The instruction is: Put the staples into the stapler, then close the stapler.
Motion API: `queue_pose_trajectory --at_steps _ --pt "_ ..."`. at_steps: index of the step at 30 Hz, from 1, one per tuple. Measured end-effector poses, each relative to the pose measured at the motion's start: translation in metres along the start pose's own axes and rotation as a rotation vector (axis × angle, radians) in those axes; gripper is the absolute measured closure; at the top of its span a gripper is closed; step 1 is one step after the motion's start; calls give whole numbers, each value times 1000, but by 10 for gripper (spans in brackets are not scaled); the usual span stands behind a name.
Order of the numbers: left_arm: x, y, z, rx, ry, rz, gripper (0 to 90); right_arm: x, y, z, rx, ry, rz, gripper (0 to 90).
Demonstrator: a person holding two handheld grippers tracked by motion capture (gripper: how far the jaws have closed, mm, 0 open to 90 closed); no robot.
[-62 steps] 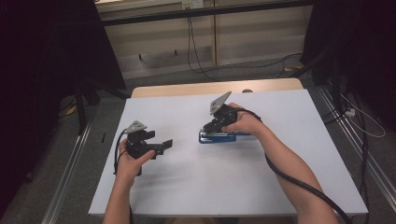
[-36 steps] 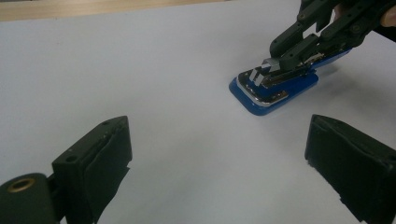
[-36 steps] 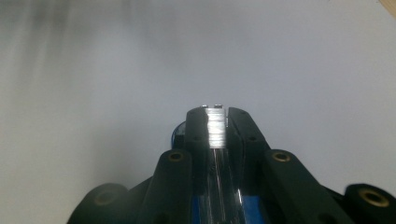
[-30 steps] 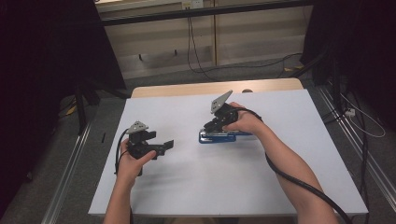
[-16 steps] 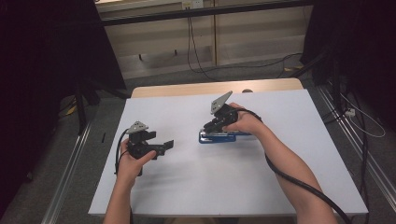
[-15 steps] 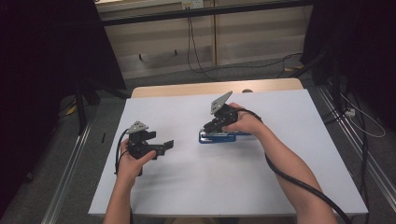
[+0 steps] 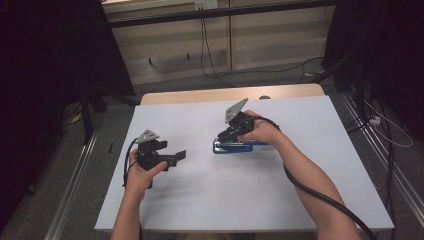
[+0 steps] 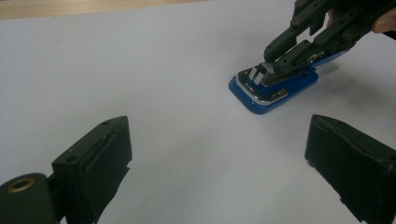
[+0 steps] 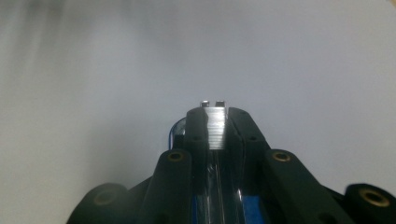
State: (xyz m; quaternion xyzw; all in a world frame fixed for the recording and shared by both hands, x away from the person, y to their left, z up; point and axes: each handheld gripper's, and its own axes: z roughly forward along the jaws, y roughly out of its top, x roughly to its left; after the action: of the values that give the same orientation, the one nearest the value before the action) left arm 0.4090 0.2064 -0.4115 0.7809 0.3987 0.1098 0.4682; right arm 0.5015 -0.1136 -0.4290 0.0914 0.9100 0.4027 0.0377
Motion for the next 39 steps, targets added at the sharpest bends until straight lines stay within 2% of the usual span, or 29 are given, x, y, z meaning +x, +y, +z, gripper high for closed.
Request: queue_pose_trajectory --at_steps 4,9,14,19,22,23,28,32,39 --pt "0 0 0 -8 -1 -2 75 1 0 2 6 -2 1 761" --pt "0 0 0 -4 0 3 74 1 -1 1 -11 -22 6 691" --pt "-2 1 2 -5 -2 2 74 3 -2 -10 -48 -53 39 567" --pt "-5 1 6 -1 -13 11 74 7 -8 -26 -81 -114 100 435" --pt "-6 2 10 14 -18 29 74 12 -14 -38 -94 -140 132 394" --pt "-8 2 11 8 -22 22 74 13 -17 -41 -93 -157 137 367" --pt "-11 3 18 24 -32 41 75 20 -32 -61 -119 -219 209 305" --pt "-14 3 21 34 -37 49 76 26 -48 -73 -115 -277 260 241" --pt "-16 4 26 37 -41 55 78 43 -66 -90 -113 -356 283 169"
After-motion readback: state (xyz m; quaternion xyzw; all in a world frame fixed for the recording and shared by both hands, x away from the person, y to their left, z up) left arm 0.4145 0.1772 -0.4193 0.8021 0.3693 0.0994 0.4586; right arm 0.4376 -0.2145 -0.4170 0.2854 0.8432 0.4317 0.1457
